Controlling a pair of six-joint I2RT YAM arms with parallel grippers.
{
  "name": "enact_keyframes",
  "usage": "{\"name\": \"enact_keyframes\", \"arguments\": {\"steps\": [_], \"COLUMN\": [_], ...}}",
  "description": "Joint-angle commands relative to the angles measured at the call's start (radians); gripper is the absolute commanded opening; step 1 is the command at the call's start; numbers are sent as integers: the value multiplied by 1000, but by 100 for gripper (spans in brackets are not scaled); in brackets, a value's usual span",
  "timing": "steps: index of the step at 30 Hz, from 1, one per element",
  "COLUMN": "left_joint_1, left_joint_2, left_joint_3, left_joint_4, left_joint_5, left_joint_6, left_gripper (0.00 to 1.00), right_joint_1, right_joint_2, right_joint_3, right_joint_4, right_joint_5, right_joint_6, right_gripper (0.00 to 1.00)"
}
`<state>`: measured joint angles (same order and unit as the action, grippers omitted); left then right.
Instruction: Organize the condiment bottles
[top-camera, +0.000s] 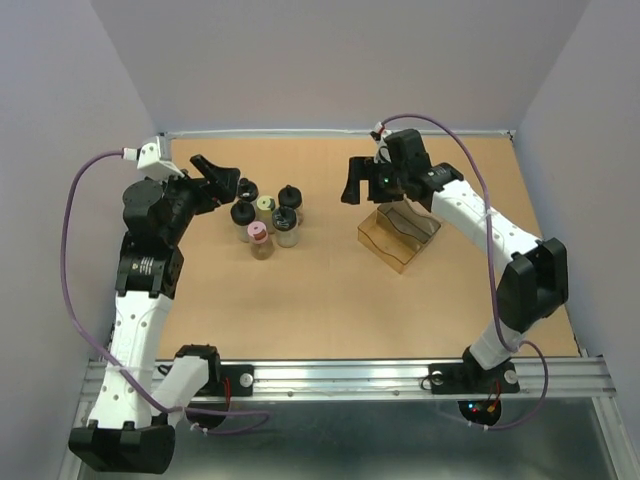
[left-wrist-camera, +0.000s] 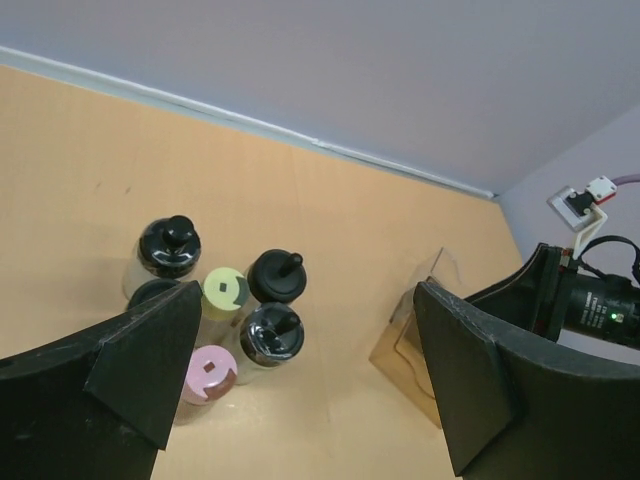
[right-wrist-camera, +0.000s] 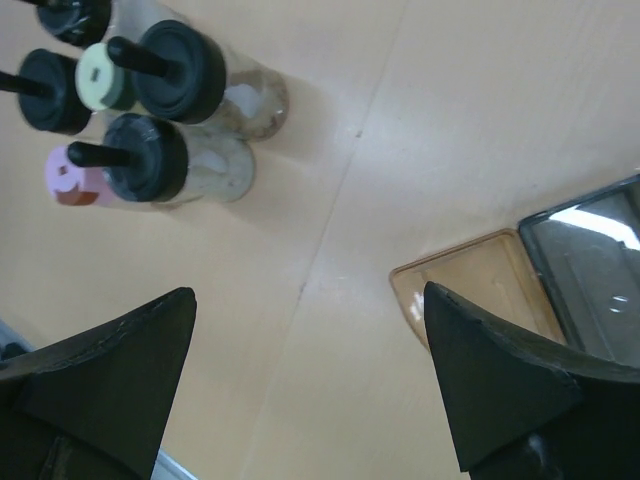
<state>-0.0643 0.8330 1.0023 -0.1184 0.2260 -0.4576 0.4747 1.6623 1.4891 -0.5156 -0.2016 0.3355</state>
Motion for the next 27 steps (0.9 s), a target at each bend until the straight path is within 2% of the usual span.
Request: {"name": "enact_keyframes", "arguments": {"steps": [1, 8, 9, 14, 20, 27], "left_joint_1": [-3, -2, -3, -3, -2, -2], "left_joint_2": [43, -6, -18, -44, -67, -71], "left_joint_3": [67, 39, 30, -5, -28, -21], "left_joint_4": [-55, -67, -72, -78, -87, -112], "left_joint_5": [-25, -91, -96, -90, -97, -117], "left_joint_6": [83, 76, 63, 42, 48, 66], "left_gripper": [99, 99, 99, 98, 98, 98], "right_joint_1": [13, 114, 128, 209, 257, 260], "right_joint_2": [56, 313, 339, 485, 609, 694], "right_joint_3": [144, 456, 540, 748, 881, 899], "right_joint_4": [3, -34, -38, -60, -61, -69], "right_joint_5": [110, 189, 195, 274, 338, 318], "right_joint_6": [-64, -130, -141, -180, -204, -194], "right_gripper": [100, 100, 100, 100, 100, 100]}}
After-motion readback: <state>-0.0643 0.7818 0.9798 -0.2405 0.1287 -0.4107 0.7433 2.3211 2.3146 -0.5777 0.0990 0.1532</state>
